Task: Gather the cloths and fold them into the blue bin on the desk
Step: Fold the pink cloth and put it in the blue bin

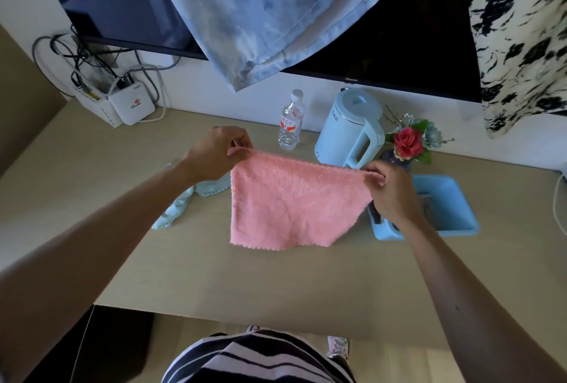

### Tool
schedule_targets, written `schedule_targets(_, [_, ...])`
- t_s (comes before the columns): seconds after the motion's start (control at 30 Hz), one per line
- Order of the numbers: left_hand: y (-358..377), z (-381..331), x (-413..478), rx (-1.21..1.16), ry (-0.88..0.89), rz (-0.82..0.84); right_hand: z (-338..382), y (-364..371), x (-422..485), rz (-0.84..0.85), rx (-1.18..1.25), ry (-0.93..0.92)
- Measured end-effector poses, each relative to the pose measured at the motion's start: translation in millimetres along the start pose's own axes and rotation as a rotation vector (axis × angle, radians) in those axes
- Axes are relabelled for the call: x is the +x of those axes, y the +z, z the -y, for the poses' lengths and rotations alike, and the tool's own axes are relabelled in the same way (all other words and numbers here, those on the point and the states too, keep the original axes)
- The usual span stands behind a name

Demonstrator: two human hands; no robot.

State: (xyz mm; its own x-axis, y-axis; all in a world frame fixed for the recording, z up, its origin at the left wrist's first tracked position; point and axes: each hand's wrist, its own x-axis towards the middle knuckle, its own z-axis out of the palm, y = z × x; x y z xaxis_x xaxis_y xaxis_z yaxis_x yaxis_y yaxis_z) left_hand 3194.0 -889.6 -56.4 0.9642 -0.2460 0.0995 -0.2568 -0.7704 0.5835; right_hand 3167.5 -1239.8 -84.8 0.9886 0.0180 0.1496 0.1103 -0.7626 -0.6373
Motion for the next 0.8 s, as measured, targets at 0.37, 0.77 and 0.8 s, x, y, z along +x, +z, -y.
schedule_targets(0.37, [-4, 2, -16, -0.022, 0.151, 0.026, -21, -22, -21, 0.028, 0.142, 0.027])
schedule_targets(0.77, [101, 75, -111, -0.054, -0.027, 0.5, -94, 68, -132, 0.706, 0.066, 0.203])
schedule_targets(0.8, [105, 78, -114, -0.062, -0.049, 0.53, -97, 73, -136, 0.717, 0.065, 0.216])
